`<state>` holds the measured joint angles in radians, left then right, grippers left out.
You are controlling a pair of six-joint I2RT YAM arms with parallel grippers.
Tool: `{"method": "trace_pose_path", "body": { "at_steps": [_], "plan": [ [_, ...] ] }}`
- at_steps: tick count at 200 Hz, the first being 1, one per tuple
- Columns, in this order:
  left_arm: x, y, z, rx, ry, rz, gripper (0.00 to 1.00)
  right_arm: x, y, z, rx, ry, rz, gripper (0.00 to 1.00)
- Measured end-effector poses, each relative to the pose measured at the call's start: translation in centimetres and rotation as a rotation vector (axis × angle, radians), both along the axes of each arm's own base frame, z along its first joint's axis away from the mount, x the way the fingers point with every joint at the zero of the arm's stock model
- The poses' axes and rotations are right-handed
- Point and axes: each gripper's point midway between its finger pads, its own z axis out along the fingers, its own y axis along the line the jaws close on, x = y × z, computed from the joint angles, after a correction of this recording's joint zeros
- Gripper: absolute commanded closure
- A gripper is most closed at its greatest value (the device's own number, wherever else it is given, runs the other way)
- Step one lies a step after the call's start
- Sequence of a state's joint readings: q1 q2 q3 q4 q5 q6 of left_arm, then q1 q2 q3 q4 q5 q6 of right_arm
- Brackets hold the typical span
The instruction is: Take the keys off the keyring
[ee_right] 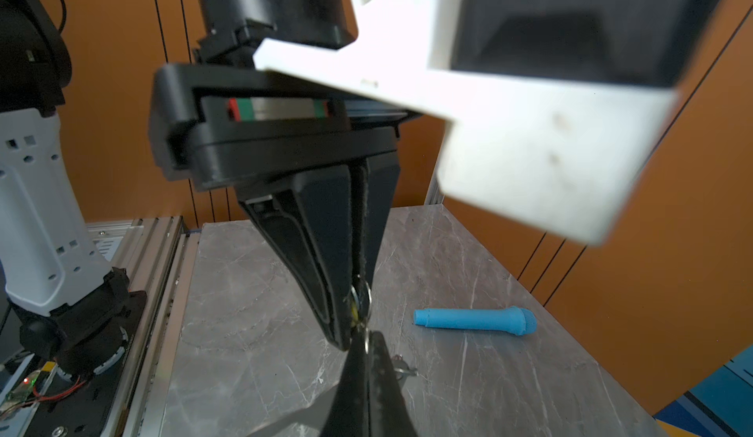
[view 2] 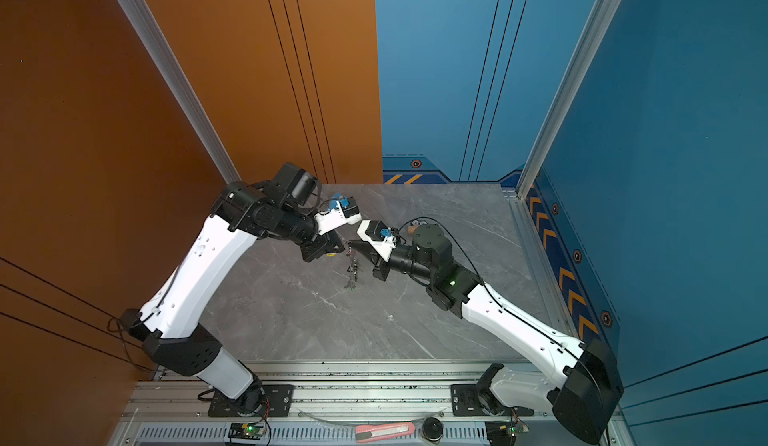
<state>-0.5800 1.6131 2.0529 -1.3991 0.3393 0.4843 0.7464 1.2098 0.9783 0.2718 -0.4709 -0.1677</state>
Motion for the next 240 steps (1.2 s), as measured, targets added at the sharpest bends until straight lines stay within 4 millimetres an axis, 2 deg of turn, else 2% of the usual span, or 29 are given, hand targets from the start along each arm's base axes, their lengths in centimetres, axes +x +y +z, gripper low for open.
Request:
{"method": "trace_pose_path", "body": {
  "at_steps": [91,103,120,144,178,215,240],
  "plan": [
    [0.4,-0.1,1.3,-0.079,0.023,0.052,1.00,0.8,0.5,1.7,0.232,0.153,0.007,1.00],
    [0.3,-0.1,1.6,-0.086,0.023,0.060,1.00,0.8,0.7,2.0,0.259,0.155,0.012,0.96],
    [0.3,-0.1,2.1,-0.097,0.021,0.068,1.00,0.9,0.6,2.4,0.287,0.154,0.011,0.82],
    [-0.1,0.0,2.1,-0.092,0.032,0.069,1.00,1.2,0.2,2.9,0.320,0.133,-0.003,0.79],
    [-0.3,0.1,2.1,-0.086,0.034,0.070,1.00,1.3,0.1,1.9,0.299,0.136,-0.012,0.79],
    [-0.2,0.2,2.1,-0.081,0.031,0.073,1.00,0.9,-0.4,0.7,0.189,0.092,-0.029,0.77],
    [-0.2,0.3,2.0,-0.072,0.028,0.077,1.00,0.6,-0.7,0.6,0.110,0.044,-0.033,0.75]
  ]
}}
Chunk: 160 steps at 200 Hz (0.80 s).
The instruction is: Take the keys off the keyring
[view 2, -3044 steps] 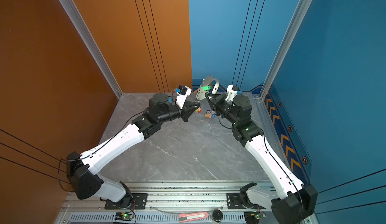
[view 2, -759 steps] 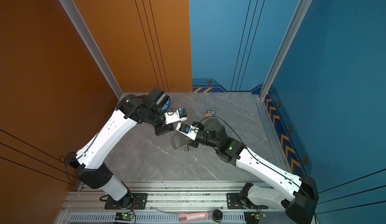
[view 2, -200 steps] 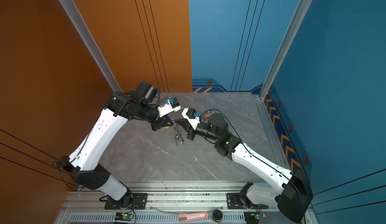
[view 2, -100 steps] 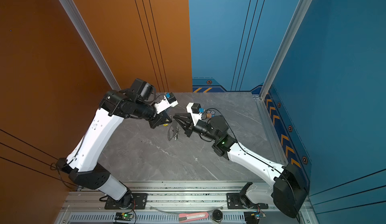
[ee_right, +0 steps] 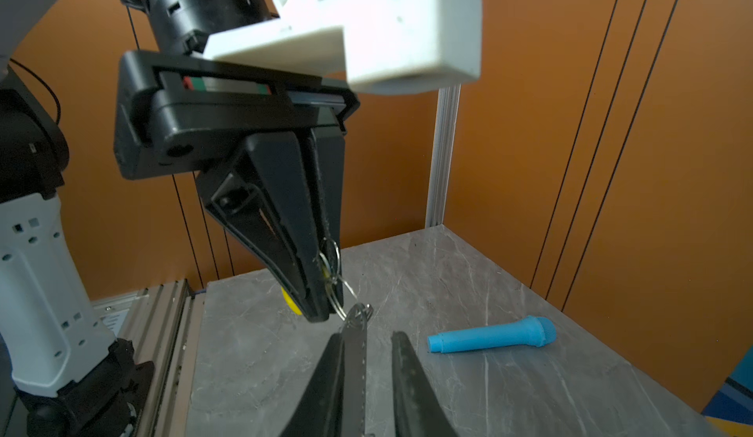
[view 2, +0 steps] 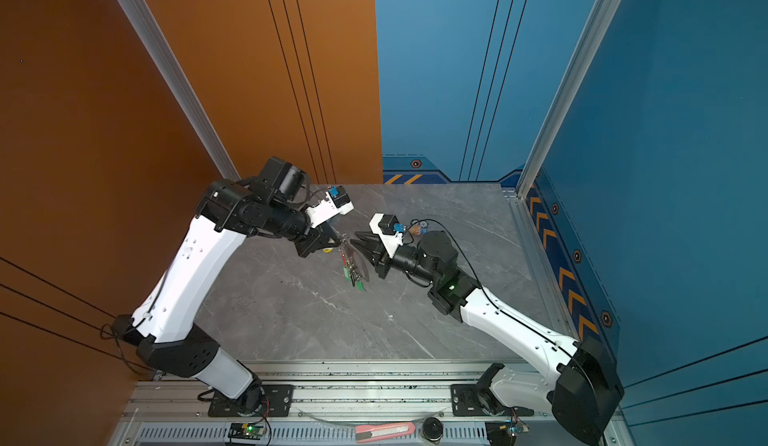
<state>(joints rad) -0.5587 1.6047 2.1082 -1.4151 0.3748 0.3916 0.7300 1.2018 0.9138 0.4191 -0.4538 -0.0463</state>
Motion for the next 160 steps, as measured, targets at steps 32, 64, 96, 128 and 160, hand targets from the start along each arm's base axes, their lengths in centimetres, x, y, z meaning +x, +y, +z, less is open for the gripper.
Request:
{"method": "trace_pose_path", "body": {
  "at_steps": [32,64,96,128,160],
  "plan": [
    [-0.2,-0.2,-0.1,0.009,-0.008,-0.013,1.00,-0.2,0.1,0.6,-0.097,-0.069,0.014,0.69],
    [-0.3,-0.3,-0.1,0.016,-0.013,-0.018,1.00,-0.3,0.5,1.3,-0.164,-0.130,0.041,0.73],
    [-0.3,-0.2,-0.1,0.018,-0.012,-0.018,1.00,-0.3,1.1,0.1,-0.240,-0.145,0.081,0.77],
    [-0.3,-0.2,-0.2,0.018,-0.011,-0.018,1.00,-0.2,1.6,-0.9,-0.290,-0.143,0.111,0.82],
    [-0.3,-0.2,-0.2,0.020,-0.008,-0.017,1.00,-0.2,1.7,-0.7,-0.298,-0.154,0.122,0.87]
  ]
}}
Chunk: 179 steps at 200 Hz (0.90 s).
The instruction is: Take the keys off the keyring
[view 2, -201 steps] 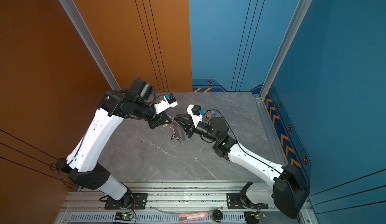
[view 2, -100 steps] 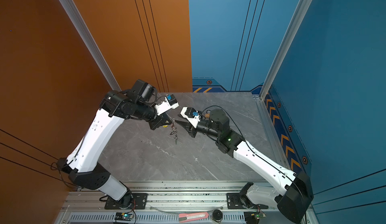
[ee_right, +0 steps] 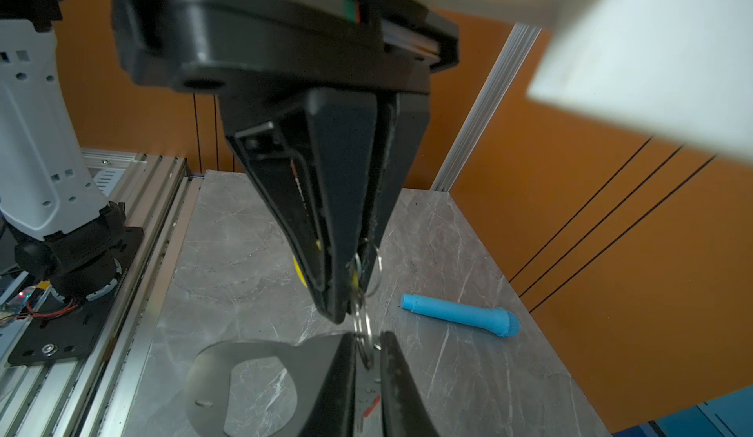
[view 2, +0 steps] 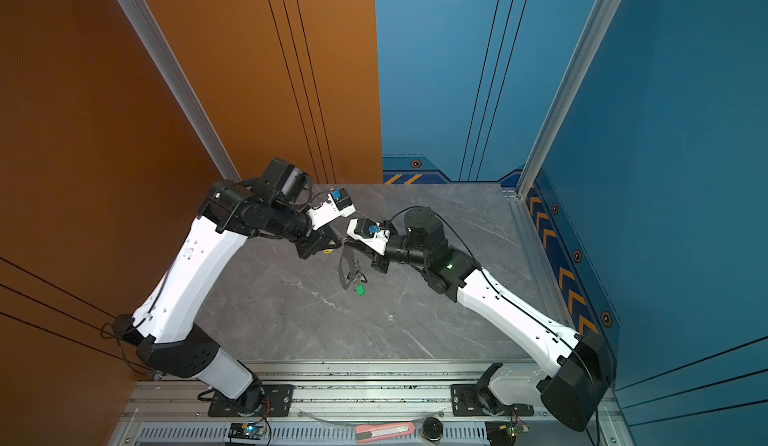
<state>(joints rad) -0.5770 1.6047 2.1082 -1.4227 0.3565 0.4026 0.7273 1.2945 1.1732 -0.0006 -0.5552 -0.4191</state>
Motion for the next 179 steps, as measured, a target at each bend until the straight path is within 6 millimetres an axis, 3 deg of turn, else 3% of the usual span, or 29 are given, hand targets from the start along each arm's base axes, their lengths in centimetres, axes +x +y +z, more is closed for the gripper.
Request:
{"method": "trace_pose_path", "body": {
  "at_steps": [38,67,110,179],
  "plan": [
    [-0.1,0.0,0.0,0.002,0.003,0.000,1.00,-0.1,0.1,0.1,0.003,0.000,0.004,0.88],
    [0.0,0.1,0.0,0.002,0.001,0.002,1.00,-0.2,0.1,0.1,0.007,0.013,0.008,1.00],
    [0.6,0.7,0.0,0.002,0.005,0.035,1.00,0.0,0.0,0.5,0.045,0.045,-0.007,1.00],
    [1.1,0.6,-0.4,-0.049,0.047,0.052,1.00,0.4,-0.2,1.4,0.243,0.208,-0.050,1.00]
  ]
}}
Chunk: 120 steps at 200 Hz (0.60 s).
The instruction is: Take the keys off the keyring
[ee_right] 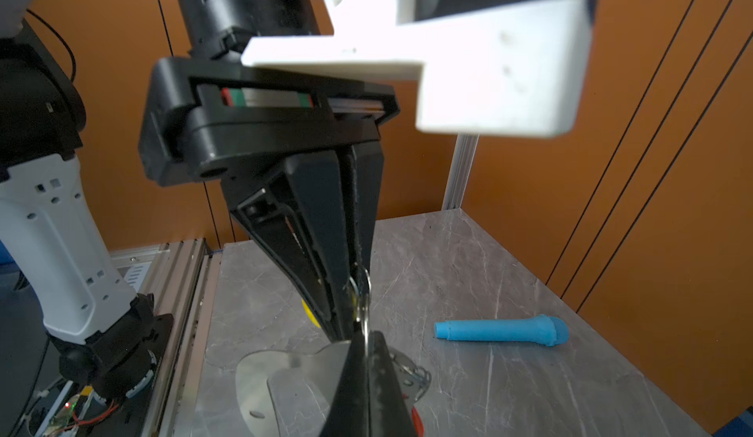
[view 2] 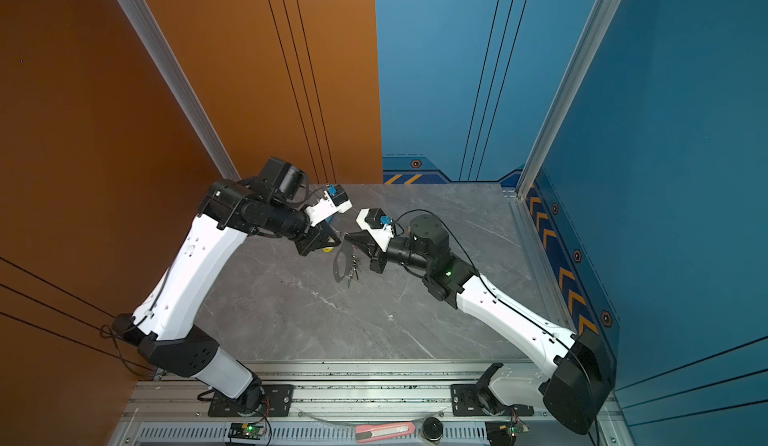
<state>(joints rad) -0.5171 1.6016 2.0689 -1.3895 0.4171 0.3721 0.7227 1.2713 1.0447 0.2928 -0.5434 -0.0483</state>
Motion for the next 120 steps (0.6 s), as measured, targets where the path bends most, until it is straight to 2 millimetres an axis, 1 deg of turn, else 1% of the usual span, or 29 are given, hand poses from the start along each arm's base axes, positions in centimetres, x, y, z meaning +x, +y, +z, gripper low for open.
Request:
{"method": "trace_pose_path", "body": {
  "at_steps": [27,60,85,105,120],
  "plan": [
    [0.0,-0.1,0.5,-0.020,0.001,0.002,1.00,-0.3,0.4,0.7,0.062,0.034,-0.006,1.00],
    [-0.1,-0.2,1.5,-0.040,-0.011,0.011,1.00,-0.1,0.9,1.5,0.139,0.053,-0.012,1.00],
    [-0.2,-0.3,2.3,-0.052,-0.020,0.021,1.00,-0.2,1.2,2.2,0.180,0.039,-0.002,0.85],
    [-0.5,-0.5,2.8,-0.064,-0.024,0.017,1.00,-0.4,1.1,3.1,0.212,0.011,0.004,0.82],
    [-0.7,-0.6,2.8,-0.064,-0.021,0.013,1.00,-0.5,1.1,3.3,0.222,0.000,0.007,0.79]
  ]
}}
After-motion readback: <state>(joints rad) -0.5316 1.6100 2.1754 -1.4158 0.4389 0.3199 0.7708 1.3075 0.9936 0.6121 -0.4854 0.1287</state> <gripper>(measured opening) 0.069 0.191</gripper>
